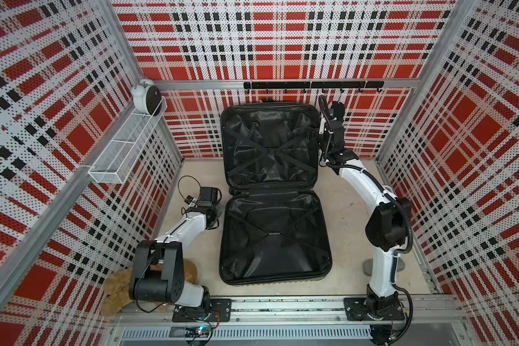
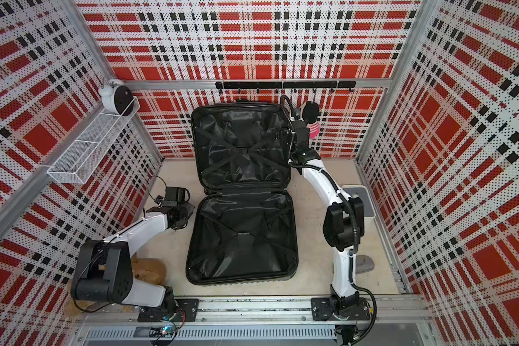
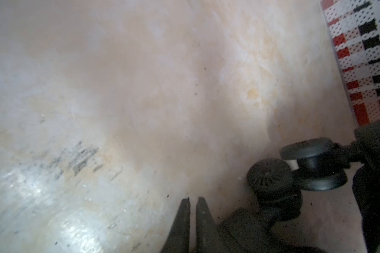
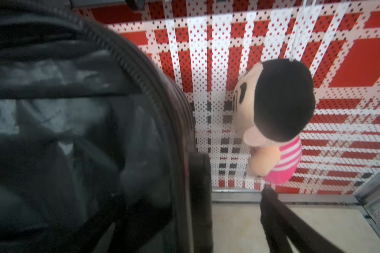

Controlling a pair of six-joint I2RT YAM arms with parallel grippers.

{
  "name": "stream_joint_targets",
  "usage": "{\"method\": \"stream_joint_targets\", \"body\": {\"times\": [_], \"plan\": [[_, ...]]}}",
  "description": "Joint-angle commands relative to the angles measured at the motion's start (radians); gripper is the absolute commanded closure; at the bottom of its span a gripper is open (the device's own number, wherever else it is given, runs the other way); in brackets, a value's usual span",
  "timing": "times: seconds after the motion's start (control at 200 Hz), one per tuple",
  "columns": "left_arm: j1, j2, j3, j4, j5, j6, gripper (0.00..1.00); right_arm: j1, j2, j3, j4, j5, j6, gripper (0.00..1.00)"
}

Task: Open the suitcase zippers
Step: Open the suitcase at the center of the board, then reset both arms

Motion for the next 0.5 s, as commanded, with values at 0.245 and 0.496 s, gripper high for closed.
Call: {"method": "stream_joint_targets", "body": {"times": [0.245, 0.496], "plan": [[0.110, -0.118, 0.064, 0.040, -0.182, 0.147, 0.34, -0.068, -0.582, -0.706, 0.249, -0.009, -0.077, 0.00], [0.111, -0.187, -0.065, 0.317, -0.332, 0.391, 0.02, -0.209, -0.761, -1.176, 0.469, 0.021, 0.000, 0.00]]}}
